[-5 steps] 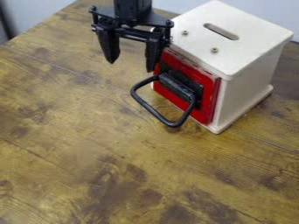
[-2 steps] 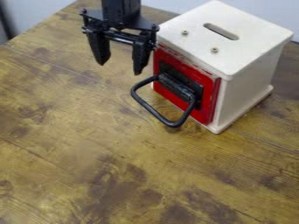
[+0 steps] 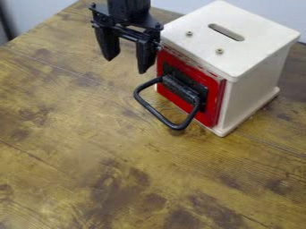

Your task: Close the drawer

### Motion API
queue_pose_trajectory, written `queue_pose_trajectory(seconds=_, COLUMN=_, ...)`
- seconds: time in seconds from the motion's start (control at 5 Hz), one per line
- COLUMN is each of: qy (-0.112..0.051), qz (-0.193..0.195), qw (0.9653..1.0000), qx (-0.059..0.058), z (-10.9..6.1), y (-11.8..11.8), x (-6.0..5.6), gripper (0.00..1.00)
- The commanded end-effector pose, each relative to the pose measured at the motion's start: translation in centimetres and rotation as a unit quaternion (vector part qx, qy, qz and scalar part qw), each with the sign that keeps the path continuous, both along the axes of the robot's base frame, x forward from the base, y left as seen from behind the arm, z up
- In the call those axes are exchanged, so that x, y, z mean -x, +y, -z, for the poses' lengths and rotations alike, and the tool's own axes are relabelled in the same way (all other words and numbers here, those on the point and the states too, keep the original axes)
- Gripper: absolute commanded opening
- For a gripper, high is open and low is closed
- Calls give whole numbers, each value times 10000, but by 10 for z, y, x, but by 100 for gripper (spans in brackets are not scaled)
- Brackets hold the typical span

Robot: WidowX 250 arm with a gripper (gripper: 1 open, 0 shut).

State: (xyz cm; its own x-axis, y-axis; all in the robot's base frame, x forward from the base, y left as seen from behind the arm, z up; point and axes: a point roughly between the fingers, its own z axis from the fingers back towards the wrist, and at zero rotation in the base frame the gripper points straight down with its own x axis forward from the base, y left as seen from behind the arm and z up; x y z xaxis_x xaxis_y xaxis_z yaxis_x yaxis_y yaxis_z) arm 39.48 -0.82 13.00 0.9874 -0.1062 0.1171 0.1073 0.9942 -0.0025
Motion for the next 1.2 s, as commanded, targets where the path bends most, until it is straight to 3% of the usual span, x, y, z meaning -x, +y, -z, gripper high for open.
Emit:
queue_pose_trajectory(seconds=0.0, qy=-268, qz=-438, qw=9987, qx=-22, z=0, y=13, x=2, gripper=100)
queue_pose_trajectory(seconds=0.2, qy=-236, qz=-1148, qw=9931, qx=-46, z=12, y=18, x=12, gripper=100)
queue_pose_trajectory(seconds=0.4, qy=-344, qz=-1160, qw=9926, qx=1, z=6, y=19, x=17, gripper=100)
queue_pose_trajectory(seconds=0.6, qy=-388, qz=-912, qw=9951, qx=47, z=8, y=16, x=25, gripper=100)
queue_pose_trajectory(seconds=0.8, qy=-468, qz=-791, qw=9958, qx=38, z=-5, y=9, x=12, gripper=100)
queue_pose_trajectory(seconds=1.0, qy=-373, qz=-717, qw=9967, qx=3, z=-7, y=4, x=5, gripper=100)
